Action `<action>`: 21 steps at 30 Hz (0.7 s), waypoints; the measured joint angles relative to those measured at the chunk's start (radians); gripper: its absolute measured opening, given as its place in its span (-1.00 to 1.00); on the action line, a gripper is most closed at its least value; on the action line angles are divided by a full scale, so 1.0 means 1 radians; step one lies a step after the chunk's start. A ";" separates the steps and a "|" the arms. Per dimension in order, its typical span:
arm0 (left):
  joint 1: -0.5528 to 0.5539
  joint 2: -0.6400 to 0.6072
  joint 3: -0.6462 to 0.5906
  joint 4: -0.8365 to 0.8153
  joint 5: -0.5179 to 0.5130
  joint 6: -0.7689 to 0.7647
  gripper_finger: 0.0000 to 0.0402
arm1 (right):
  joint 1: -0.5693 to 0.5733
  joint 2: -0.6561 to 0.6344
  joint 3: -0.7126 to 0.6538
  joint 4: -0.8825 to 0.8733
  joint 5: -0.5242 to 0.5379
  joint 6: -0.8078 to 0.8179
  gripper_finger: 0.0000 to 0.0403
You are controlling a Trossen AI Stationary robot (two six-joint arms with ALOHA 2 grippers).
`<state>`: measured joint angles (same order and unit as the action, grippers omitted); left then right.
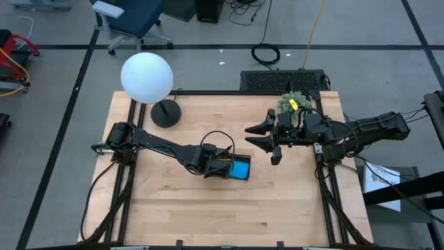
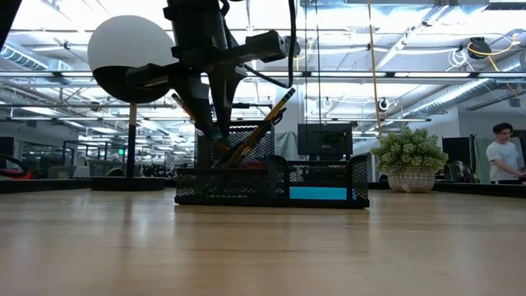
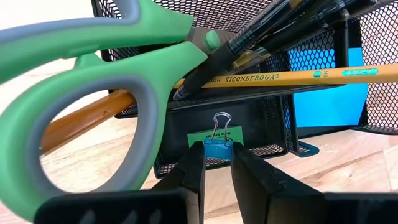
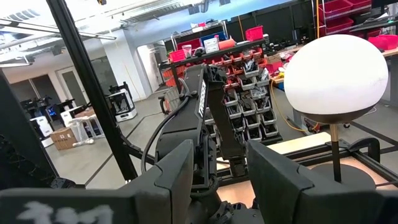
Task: Pick and place office supplies into organizer
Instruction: Put the blue binder clip into the desk organizer, then return to Home Position
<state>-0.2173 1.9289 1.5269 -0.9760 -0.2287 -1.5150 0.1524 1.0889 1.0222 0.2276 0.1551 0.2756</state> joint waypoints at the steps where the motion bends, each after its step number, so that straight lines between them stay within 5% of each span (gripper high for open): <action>1: 0.000 0.000 0.000 0.000 0.000 0.000 -0.72 | 0.000 0.000 0.000 0.000 0.000 0.000 -0.31; 21: 0.000 0.000 0.000 -0.004 -0.008 -0.003 -0.43 | 0.000 0.000 0.000 0.000 0.000 0.000 -0.31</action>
<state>-0.2176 1.9289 1.5269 -0.9798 -0.2363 -1.5185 0.1524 1.0889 1.0222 0.2276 0.1549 0.2756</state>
